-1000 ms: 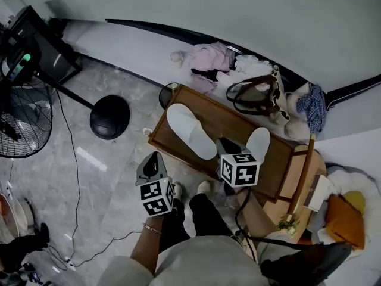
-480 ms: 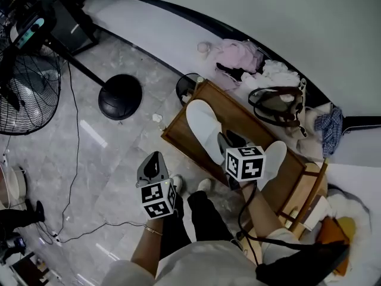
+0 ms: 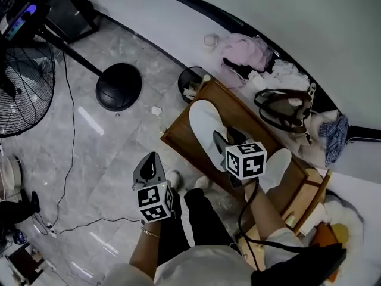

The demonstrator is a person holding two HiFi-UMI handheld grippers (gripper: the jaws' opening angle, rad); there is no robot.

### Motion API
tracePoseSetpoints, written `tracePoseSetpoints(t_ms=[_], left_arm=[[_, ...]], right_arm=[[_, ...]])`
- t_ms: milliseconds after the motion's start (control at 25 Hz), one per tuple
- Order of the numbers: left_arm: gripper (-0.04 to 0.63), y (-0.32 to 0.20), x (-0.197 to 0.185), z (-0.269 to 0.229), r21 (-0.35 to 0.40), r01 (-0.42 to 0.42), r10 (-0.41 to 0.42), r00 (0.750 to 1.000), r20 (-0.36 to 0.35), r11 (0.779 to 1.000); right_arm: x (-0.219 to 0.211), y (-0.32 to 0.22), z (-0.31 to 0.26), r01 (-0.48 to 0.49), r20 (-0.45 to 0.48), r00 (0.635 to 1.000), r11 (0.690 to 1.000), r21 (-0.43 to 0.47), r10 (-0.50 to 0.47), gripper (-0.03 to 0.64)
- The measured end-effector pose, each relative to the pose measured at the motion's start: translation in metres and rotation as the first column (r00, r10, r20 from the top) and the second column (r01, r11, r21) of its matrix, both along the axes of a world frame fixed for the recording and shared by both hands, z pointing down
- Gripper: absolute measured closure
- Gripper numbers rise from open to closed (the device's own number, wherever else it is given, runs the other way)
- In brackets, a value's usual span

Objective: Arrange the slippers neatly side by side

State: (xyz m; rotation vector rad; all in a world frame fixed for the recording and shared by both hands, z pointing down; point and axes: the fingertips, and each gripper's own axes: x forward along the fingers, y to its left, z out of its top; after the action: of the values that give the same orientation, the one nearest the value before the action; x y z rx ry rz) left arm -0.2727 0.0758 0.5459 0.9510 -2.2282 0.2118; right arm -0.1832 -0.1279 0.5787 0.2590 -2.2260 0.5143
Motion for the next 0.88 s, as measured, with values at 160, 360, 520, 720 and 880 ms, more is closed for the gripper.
tracePoseSetpoints(t_ms=[160,360,520,720,880], left_arm=[[0.588,-0.001,0.001,0.006,-0.006,0.012,-0.012,1.000,-0.017,1.000],[0.588,-0.003,0.004,0.016,-0.008,0.013,-0.013,0.999,-0.031,1.000],[0.588,-0.004,0.007,0.018,-0.010,0.006,-0.007,0.999,-0.037,1.000],[0.588,-0.003,0.007,0.018,-0.013,0.001,-0.001,0.999,-0.038,1.000],[0.588,-0.002,0.008,0.017,-0.011,-0.005,0.004,0.999,-0.035,1.000]], right_arm=[[-0.003,-0.003,0.009,0.029,-0.021,0.999,1.000,-0.010,-0.029,0.396],[-0.005,-0.004,0.023,0.054,-0.045,0.998,0.998,-0.014,-0.055,0.396],[-0.003,-0.001,0.027,0.057,-0.053,0.997,0.998,-0.032,-0.059,0.407],[0.000,0.003,0.027,0.062,-0.079,0.995,0.998,-0.026,-0.064,0.527],[0.003,0.007,0.029,0.064,-0.096,0.993,0.998,-0.016,-0.065,0.551]])
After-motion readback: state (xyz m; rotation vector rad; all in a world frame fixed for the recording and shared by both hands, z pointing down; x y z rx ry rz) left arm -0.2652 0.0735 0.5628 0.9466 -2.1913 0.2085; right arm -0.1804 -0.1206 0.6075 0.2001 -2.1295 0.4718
